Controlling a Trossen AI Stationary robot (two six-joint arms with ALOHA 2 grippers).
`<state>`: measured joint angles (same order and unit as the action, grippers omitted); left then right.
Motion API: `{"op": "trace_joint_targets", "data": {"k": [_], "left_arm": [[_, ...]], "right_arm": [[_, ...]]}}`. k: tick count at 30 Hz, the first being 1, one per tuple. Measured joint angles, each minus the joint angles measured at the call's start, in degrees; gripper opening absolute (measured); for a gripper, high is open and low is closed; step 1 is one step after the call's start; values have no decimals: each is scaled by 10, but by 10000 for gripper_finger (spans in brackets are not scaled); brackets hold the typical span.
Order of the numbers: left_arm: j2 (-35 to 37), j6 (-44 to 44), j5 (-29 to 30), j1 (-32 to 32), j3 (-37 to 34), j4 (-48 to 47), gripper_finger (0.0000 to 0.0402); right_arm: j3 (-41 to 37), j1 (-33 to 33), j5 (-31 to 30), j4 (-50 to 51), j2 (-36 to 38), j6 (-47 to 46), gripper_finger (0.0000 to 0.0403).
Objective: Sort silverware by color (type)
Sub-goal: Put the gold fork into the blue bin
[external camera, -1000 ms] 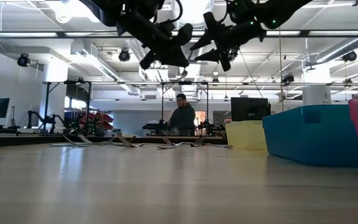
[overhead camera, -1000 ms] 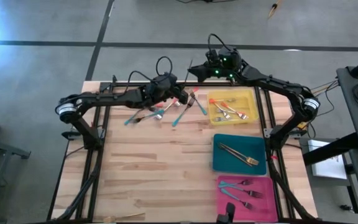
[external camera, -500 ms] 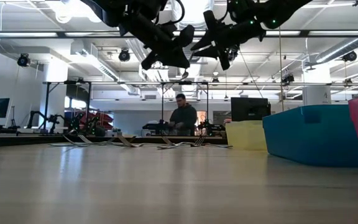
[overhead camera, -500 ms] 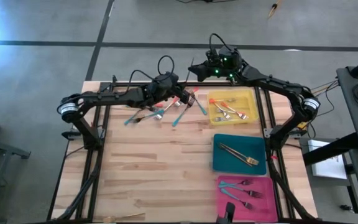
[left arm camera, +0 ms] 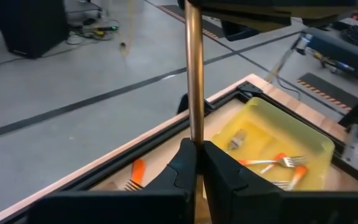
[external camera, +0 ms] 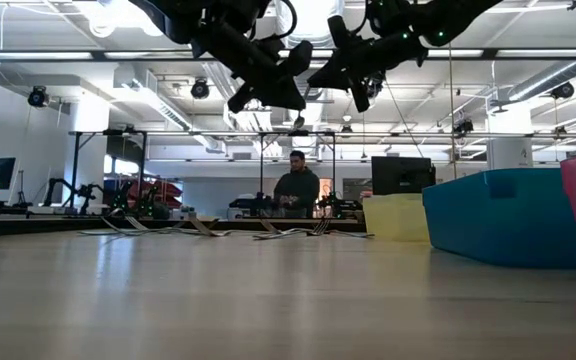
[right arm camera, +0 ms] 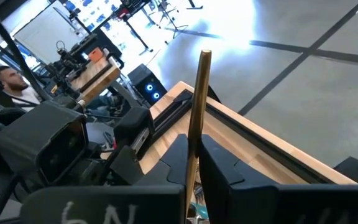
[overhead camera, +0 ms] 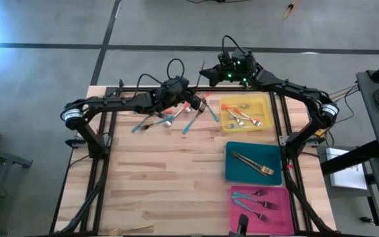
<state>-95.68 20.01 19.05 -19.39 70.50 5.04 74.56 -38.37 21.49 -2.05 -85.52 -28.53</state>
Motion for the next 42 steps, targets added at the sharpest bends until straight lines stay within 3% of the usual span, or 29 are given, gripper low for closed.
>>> {"op": "trace_joint_targets", "data": {"k": [5, 16, 19, 23, 30, 33, 42], "left_arm": [[0, 4, -42, 0, 7, -1, 23], [0, -33, -50, -2, 61, -103, 140], [0, -60, -49, -2, 95, -181, 157], [0, -100, -48, -2, 146, -303, 162], [1, -116, -46, -3, 196, -400, 158], [2, -120, -46, -5, 199, -418, 157], [3, -72, -46, -6, 199, -483, 157]], "right_arm": [[0, 0, 1, 0, 0, 0, 11], [0, -11, -1, 38, 3, 22, 9], [26, -28, 9, 152, 10, 72, 9], [104, -45, 10, 416, 12, 184, 9], [193, -27, 15, 805, 17, 311, 10], [186, -3, 14, 853, 31, 315, 10], [112, 90, 18, 857, 63, 298, 11]]}}
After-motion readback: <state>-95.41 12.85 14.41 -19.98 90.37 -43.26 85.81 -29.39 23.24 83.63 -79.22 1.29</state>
